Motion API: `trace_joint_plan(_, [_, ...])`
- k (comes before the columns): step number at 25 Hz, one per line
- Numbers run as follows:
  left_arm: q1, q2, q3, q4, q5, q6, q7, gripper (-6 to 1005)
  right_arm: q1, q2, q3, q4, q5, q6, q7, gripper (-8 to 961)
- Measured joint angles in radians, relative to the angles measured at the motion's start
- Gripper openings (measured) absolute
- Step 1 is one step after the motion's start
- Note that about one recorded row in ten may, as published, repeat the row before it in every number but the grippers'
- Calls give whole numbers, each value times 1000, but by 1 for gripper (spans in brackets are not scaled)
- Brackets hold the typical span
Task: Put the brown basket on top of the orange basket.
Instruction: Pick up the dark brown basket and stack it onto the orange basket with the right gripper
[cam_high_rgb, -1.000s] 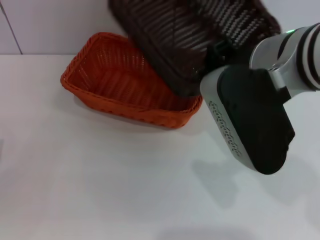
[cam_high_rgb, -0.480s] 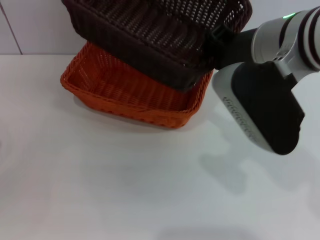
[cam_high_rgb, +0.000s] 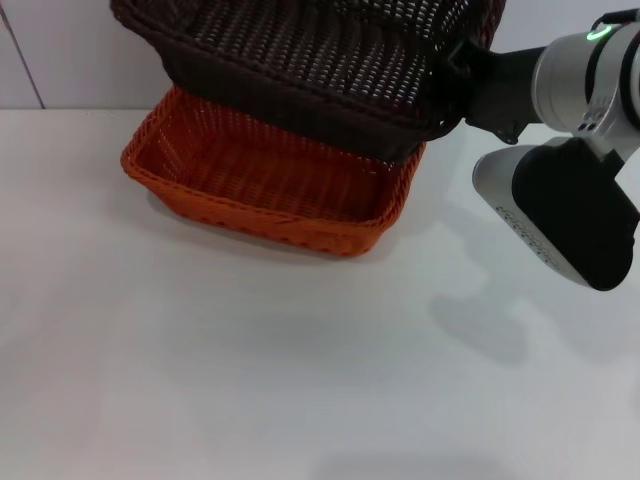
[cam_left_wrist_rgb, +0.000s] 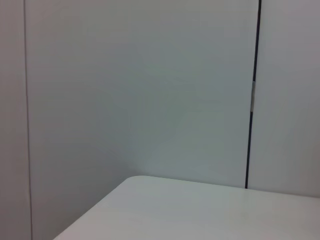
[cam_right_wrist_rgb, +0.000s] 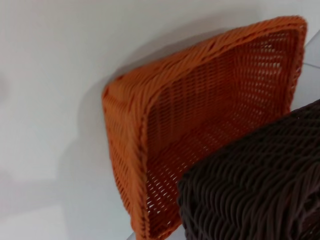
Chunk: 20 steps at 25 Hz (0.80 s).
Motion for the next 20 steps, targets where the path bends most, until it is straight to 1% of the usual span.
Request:
trace_joint_plan(1, [0, 0, 0, 0, 0, 0, 0, 770, 0, 0, 0, 0, 0, 0, 0, 150])
trace_joint_plan(5, [3, 0, 0, -4, -1, 0, 0, 770, 8, 1, -10, 69, 6, -52, -36, 150])
trace_joint_plan(16, [-3, 0, 2, -2, -15, -6, 0, 770, 37, 5, -44, 109, 32, -109, -28, 151])
trace_joint_plan(20, [-4, 0, 6, -3, -15, -6, 0, 770, 35, 8, -81, 114, 31, -117, 8, 151])
